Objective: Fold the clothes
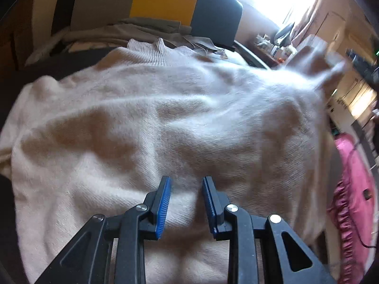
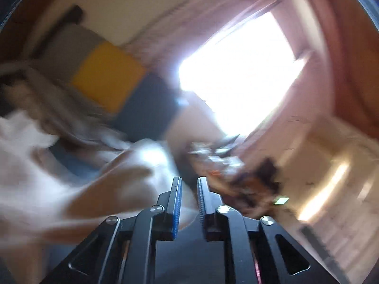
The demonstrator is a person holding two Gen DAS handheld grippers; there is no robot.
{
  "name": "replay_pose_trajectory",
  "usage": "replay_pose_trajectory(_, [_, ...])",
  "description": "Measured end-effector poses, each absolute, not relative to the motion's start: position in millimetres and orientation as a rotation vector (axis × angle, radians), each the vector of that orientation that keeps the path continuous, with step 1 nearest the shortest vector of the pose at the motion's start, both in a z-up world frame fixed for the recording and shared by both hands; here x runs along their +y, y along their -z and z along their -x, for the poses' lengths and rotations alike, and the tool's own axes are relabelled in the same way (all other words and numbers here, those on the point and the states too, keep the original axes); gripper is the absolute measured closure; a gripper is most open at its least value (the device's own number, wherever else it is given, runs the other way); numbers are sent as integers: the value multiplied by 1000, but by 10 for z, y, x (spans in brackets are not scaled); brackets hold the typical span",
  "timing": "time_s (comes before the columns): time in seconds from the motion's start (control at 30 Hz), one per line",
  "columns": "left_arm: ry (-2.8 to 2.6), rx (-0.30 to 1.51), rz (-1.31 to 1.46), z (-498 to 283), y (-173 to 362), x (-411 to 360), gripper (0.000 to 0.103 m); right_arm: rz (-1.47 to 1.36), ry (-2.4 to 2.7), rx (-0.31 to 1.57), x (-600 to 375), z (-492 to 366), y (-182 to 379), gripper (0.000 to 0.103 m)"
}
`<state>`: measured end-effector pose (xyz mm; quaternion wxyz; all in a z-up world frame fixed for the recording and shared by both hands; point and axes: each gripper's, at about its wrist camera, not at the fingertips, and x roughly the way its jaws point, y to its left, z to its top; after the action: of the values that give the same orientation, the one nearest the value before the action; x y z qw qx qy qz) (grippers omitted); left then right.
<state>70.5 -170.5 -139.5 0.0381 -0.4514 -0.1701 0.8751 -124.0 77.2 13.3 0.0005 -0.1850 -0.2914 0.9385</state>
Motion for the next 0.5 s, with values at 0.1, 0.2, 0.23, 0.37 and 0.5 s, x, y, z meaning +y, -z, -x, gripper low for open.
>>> replay_pose_trajectory(0.1, [-2640,-675,1368,-844,1375,-1858,75,487,-2827,-921,988,1382,-243,30])
replay_pose_trajectory(0.2, [-2656,-786,1373,-1023,1343,-2040,75,610,-2932,-874,940,1328,-39,30])
replay_pose_trajectory(0.23, [-2671,-816,1377,-1092,1330,-2105,75,678,-2991,-849,893,1287,65,30])
replay_pose_trajectory(0.37, [-2758,-938,1392,-1413,1301,-2432,76,1017,-3215,-782,496,1064,533,30])
replay_pose_trajectory(0.5, [-2851,-1092,1408,-1745,1318,-2811,76,1285,-3362,-828,-109,732,916,30])
